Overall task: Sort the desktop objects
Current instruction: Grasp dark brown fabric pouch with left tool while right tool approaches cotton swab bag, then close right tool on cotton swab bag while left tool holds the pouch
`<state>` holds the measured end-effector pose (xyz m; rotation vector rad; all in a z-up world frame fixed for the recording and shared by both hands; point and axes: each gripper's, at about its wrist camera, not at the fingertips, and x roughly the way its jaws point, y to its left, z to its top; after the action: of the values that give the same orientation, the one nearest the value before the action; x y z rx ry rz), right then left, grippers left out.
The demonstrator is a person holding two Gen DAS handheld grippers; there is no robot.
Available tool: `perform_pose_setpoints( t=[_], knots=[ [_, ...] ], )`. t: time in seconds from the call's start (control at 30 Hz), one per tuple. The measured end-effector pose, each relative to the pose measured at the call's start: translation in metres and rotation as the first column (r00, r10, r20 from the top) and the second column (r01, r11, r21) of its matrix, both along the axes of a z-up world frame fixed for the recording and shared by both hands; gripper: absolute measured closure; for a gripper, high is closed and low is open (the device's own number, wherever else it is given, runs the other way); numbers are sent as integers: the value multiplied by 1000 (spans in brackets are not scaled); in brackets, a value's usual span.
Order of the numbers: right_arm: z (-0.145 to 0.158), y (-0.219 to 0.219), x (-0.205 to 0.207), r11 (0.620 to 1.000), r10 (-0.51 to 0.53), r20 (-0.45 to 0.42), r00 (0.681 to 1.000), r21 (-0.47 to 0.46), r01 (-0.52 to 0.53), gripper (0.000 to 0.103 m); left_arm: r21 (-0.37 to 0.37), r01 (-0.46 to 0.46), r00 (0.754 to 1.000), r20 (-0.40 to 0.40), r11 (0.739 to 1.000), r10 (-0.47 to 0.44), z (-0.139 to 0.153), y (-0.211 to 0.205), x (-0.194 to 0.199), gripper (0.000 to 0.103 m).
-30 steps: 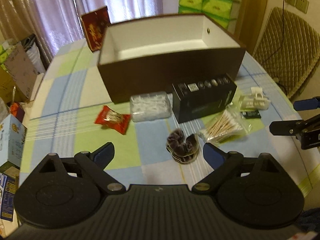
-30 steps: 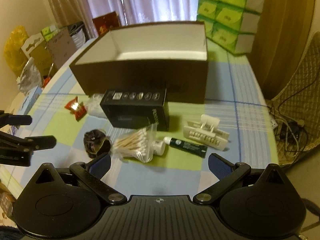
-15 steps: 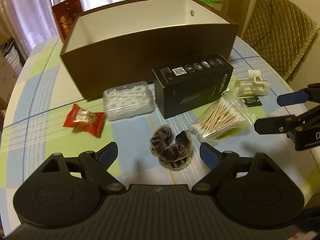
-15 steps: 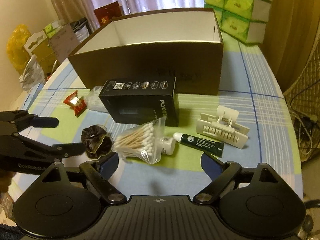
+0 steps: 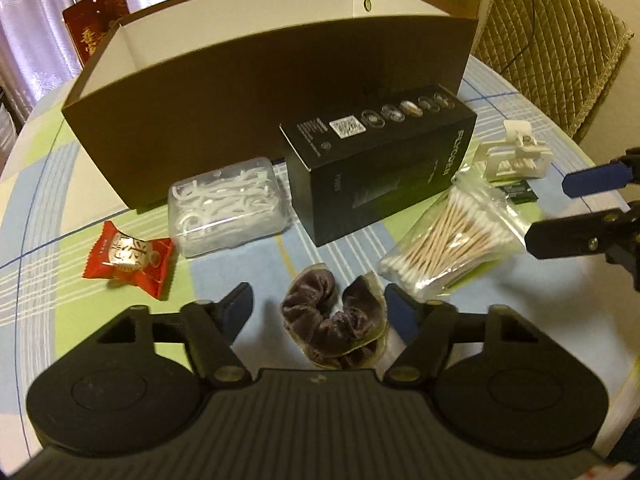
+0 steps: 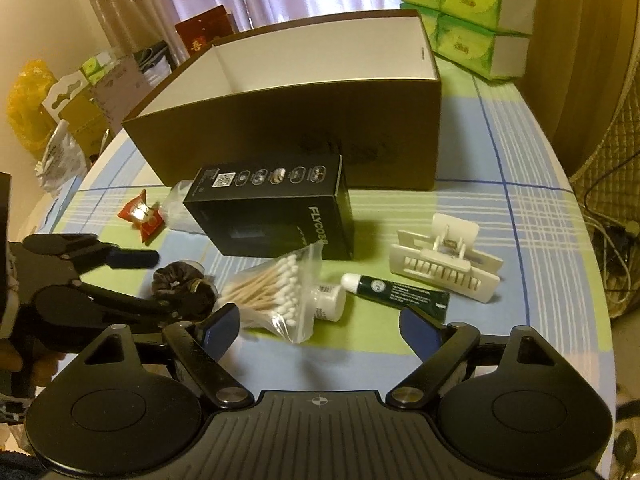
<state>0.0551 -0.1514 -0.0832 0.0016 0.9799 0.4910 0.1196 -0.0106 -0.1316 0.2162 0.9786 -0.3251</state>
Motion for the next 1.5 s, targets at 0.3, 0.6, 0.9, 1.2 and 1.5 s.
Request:
perform_pose_setpoints(
  t=[0.3,0.6,0.9,1.2,1.5],
  knots=[
    [-2,14,5,998,65,28,997,0,-65,20,-32,-63,998,-18,998,62,0,33,-5,66],
    [-3,50,3,898,436,159,886,-142,-416,22,-36,-195,980,-38,980,194,3,79,-9,73],
    [-35,81,5,728,660,103,744,-333,-599,38,-8,-219,975,-36,976,219,8,87,-13,75],
    [-41,93,1,782,590,45,806,-281,-556,61,7,-229,971,-64,973,229,5,89,-16,75],
    [-48,103,-10,790,586,-12,810,-215,-574,50,2,-218,971,-99,976,217,9,91,-23,67]
  ],
)
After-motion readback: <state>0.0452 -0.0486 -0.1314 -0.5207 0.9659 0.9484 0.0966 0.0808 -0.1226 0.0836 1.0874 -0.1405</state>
